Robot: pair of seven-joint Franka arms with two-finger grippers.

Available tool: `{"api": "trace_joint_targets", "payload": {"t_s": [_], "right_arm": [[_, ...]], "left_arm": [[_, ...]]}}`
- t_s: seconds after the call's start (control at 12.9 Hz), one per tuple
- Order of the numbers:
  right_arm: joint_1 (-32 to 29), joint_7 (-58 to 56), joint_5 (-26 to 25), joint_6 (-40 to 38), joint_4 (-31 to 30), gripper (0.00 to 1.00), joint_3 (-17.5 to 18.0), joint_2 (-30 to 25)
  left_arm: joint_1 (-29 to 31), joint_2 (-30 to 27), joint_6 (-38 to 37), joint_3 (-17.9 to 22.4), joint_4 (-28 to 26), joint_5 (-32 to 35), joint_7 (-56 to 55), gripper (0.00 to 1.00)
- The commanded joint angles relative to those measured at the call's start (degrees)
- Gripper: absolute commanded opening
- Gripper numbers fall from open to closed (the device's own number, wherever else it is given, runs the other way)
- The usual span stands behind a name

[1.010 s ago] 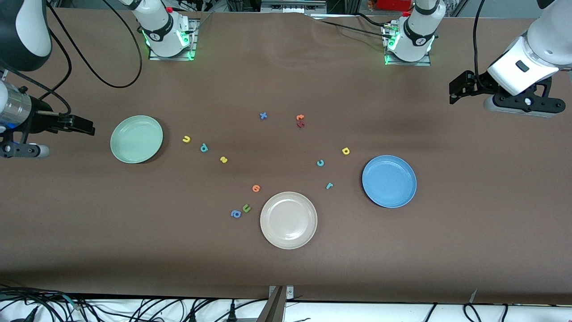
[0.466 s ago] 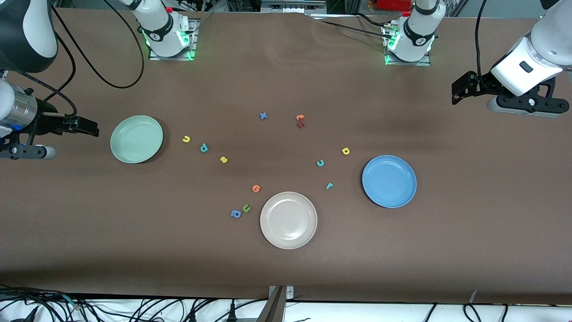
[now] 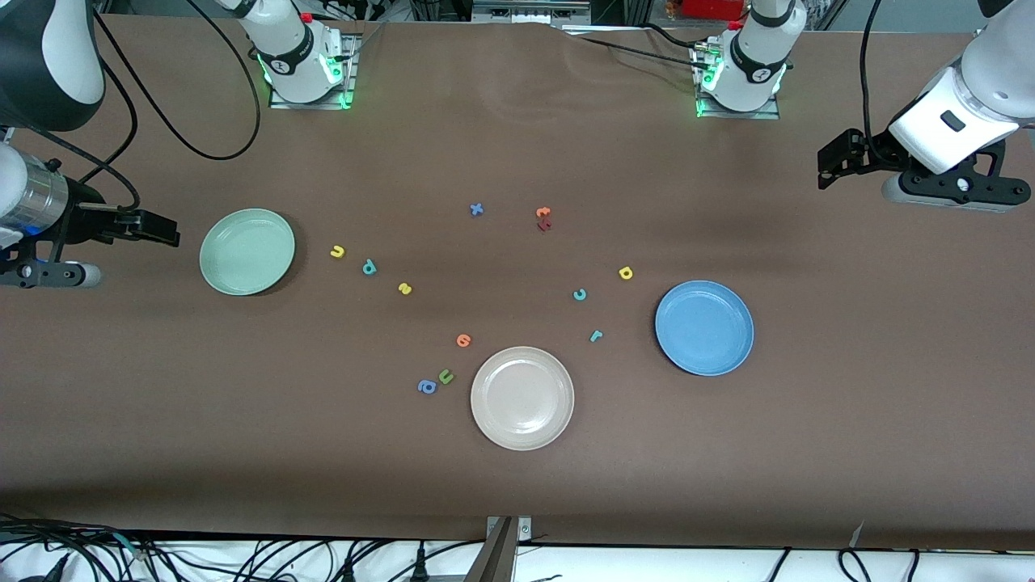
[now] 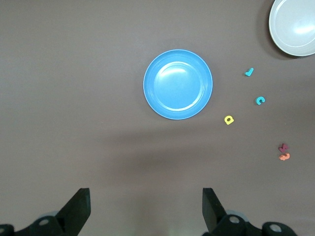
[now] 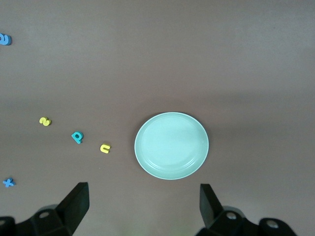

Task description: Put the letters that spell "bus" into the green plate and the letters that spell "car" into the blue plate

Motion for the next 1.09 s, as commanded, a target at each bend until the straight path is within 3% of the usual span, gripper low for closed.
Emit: {"api": "trace_joint_targets", "payload": {"t_s": [0.0, 1.01], "right_arm": [[0.05, -0.59, -0.46, -0.64, 0.13, 0.99, 0.07, -0.64], [0.05, -0.68, -0.55, 0.06, 0.13, 0.99, 0.07, -0.64]], "left_arm": [[0.34, 0.24, -1.21, -0.24, 1.19, -0.89, -0.22, 1.0], [0.17, 0.24, -1.21, -0.33, 1.28, -0.89, -0.4, 1.0]]}}
